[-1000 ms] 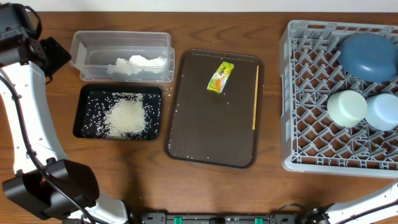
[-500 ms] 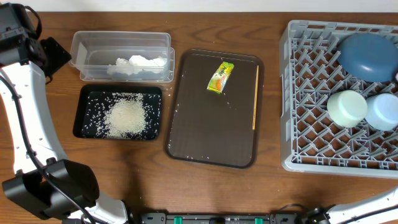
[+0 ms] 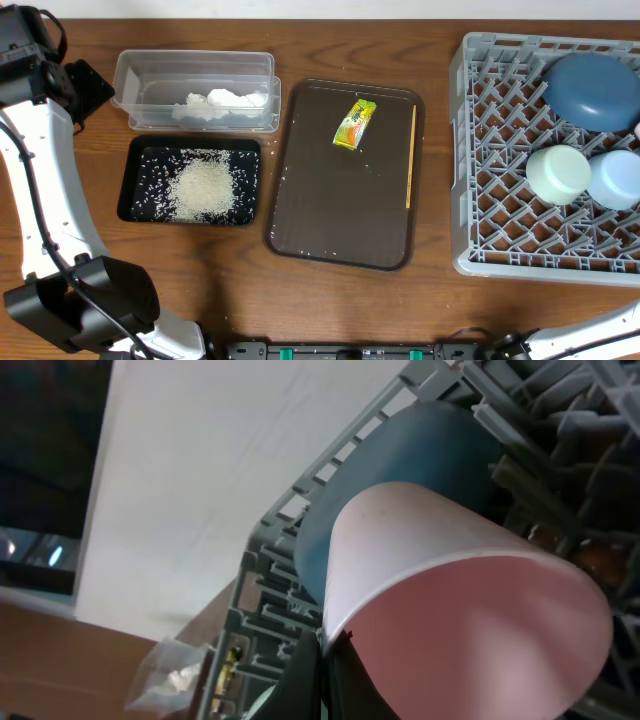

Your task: Sort waste into correct bins and load items into the dishwasher rack

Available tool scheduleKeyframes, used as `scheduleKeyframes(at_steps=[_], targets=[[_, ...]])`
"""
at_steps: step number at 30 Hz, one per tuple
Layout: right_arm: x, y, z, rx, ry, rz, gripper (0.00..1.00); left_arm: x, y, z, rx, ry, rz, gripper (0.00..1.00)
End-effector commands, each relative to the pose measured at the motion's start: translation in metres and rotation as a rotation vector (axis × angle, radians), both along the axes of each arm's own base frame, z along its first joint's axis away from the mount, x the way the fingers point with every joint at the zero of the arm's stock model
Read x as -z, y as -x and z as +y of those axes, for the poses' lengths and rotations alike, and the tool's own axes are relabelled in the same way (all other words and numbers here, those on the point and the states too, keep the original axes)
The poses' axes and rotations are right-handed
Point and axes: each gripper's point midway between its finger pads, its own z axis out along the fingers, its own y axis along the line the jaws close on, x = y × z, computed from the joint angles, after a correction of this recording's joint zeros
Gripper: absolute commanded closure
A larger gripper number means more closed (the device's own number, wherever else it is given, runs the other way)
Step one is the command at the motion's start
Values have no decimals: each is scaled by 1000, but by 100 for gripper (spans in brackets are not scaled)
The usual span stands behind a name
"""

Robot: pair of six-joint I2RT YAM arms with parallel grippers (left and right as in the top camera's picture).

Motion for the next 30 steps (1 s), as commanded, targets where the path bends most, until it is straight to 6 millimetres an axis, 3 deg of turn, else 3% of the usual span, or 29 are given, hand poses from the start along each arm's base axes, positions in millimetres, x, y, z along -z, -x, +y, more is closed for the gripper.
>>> scheduleKeyframes(at_steps=[1, 9, 15, 19, 30], targets=[[-1, -5, 10, -30, 26, -24, 99, -3, 2, 3, -11, -10, -1, 8], [13, -4, 15, -37, 44, -48, 99, -3, 2, 3, -12, -11, -1, 7], [-13, -2, 24, -117, 26, -218, 99, -3, 2, 3, -11, -10, -1, 7], [-16, -4, 21, -119, 34, -225, 99, -3, 2, 3, -11, -10, -1, 8], [19, -8, 9, -23, 80, -66, 99, -3, 2, 3, -11, -10, -1, 8]])
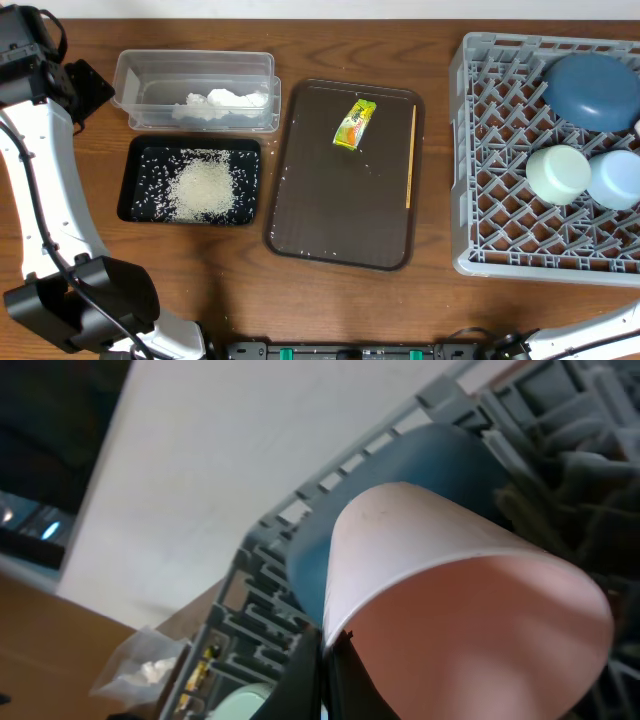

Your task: Sort waste into correct bins and load items into the dishwasher rack

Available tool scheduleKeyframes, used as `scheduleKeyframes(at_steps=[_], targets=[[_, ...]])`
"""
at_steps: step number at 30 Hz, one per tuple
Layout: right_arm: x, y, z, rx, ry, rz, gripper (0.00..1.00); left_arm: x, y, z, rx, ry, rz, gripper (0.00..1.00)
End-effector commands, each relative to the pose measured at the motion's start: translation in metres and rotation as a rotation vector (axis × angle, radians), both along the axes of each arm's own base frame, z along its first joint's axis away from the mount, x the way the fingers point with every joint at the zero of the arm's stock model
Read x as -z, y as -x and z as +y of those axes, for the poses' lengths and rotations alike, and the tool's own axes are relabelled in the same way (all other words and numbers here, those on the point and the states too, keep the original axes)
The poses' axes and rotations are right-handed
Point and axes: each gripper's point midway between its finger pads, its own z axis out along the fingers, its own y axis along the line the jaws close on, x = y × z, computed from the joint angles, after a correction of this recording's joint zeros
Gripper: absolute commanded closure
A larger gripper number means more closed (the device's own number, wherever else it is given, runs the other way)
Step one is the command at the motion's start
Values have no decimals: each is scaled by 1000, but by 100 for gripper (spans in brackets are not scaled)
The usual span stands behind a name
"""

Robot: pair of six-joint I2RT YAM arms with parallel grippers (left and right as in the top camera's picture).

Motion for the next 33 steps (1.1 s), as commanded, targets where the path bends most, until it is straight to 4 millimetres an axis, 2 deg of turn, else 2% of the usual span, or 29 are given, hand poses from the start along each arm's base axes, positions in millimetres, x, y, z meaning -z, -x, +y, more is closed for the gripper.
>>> scheduleKeyframes(at_steps=[1, 8, 13, 24, 30, 33], targets=[[10, -6, 8, 2, -2, 45, 99, -2, 2, 3, -11, -10, -1, 8], [8, -7, 8, -4, 9, 27, 99, -2, 2, 3, -11, -10, 0, 7], [-8, -10, 16, -64, 19, -64, 99, -2, 2, 3, -11, -10, -1, 7], [18, -12, 8, 16, 31, 74, 99, -2, 2, 3, -11, -10, -1, 7], [35, -7, -9, 116, 2, 191, 98, -2, 2, 3, -11, -10, -1, 7], [34, -2, -16, 143, -21, 203, 97, -2, 2, 3, -11, -10, -1, 7]])
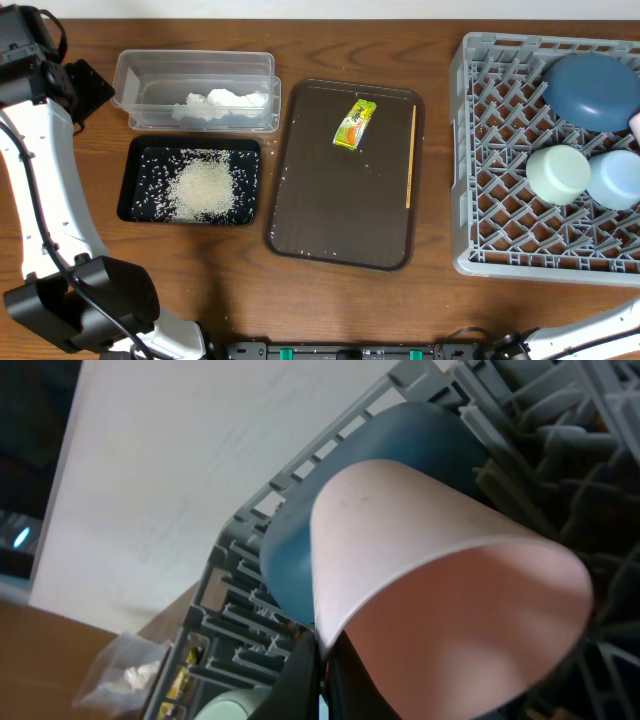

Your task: Sort waste into correct bins and load items into the dishwasher rack

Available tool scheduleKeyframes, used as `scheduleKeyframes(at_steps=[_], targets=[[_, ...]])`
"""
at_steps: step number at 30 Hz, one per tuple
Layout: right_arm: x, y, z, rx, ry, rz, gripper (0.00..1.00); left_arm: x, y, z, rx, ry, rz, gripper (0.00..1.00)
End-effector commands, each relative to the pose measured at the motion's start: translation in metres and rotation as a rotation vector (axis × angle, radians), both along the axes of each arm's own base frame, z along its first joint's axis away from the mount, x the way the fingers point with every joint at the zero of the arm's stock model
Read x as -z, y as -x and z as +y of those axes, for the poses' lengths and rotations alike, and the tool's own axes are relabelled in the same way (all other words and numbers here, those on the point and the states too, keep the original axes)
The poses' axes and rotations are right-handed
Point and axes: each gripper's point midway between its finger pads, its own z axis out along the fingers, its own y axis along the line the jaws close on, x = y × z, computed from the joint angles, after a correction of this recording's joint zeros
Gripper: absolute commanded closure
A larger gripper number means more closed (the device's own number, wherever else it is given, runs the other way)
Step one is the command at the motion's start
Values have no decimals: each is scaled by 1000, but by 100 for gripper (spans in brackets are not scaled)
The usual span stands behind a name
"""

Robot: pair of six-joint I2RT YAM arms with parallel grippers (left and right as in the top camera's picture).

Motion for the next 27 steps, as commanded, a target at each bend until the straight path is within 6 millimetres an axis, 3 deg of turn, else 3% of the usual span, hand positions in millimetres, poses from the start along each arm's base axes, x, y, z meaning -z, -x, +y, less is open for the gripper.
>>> scheduleKeyframes(at_steps=[1, 6, 9, 15, 18, 23, 27], targets=[[18, 11, -21, 120, -17, 120, 97, -3, 2, 3, -11, -10, -1, 7], [4, 30, -40, 212, -13, 161, 95, -3, 2, 3, -11, -10, -1, 7], [5, 44, -47, 283, 0, 246, 84, -3, 2, 3, -11, -11, -1, 7], [5, 58, -46, 323, 7, 322, 75, -3, 2, 3, -11, -11, -1, 8], [0, 58, -45, 333, -10, 324, 76, -3, 2, 3, -11, -10, -1, 7], [-24, 64, -50, 403, 30, 341, 77, -3, 2, 3, -11, -10, -1, 7], [-58, 76, -57, 508, 137, 371, 70, -2, 2, 3, -11, -10, 0, 8]])
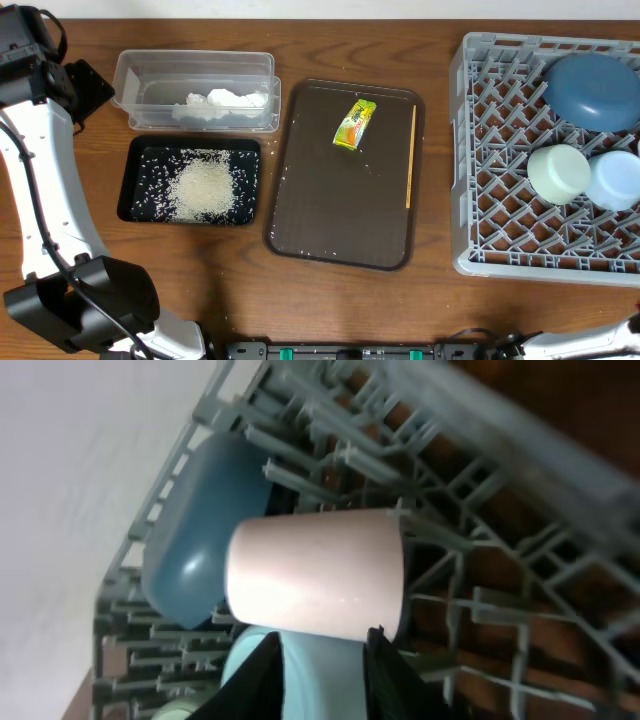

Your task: Sort waste into correct bins and load items into the dishwasher rack

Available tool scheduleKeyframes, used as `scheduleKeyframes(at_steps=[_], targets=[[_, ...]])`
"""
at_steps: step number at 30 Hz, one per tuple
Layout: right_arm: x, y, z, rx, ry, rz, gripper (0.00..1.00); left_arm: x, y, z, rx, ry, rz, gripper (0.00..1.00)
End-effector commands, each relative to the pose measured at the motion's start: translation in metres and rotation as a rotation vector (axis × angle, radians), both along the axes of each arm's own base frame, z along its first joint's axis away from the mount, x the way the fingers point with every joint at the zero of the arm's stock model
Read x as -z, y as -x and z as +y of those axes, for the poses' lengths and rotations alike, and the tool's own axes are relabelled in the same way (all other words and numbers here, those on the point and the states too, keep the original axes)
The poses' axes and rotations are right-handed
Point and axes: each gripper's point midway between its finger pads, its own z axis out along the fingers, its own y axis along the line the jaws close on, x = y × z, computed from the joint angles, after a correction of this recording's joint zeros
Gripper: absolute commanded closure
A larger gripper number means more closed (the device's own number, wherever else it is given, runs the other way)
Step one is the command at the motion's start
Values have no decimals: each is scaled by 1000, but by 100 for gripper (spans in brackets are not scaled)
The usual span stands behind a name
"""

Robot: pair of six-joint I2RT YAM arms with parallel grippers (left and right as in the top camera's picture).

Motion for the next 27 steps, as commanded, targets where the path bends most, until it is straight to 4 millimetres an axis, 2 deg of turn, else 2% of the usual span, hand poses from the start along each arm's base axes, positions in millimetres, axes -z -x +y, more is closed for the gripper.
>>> scheduleKeyframes(at_steps=[1, 4, 6, 9, 13, 20, 27], targets=[[-47, 10, -4, 90, 133, 32, 68, -3, 2, 3, -11, -10, -1, 8], [-76, 11, 0, 140, 186, 30, 69, -3, 2, 3, -11, -10, -1, 8], [-89, 6, 8, 153, 209, 28, 76, -3, 2, 3, -11, -10, -1, 8], [-92, -7, 20, 162, 236, 63, 83, -3, 2, 3, -11, -10, -1, 8], [-74, -30, 41, 166, 291, 200, 99, -3, 2, 3, -11, -10, -1, 7], [-49, -50, 62, 209, 478, 450, 99, -2, 2, 3, -11, -10, -1, 7], [-19, -56, 60, 203, 470, 531, 99, -3, 2, 3, -11, -10, -1, 7]])
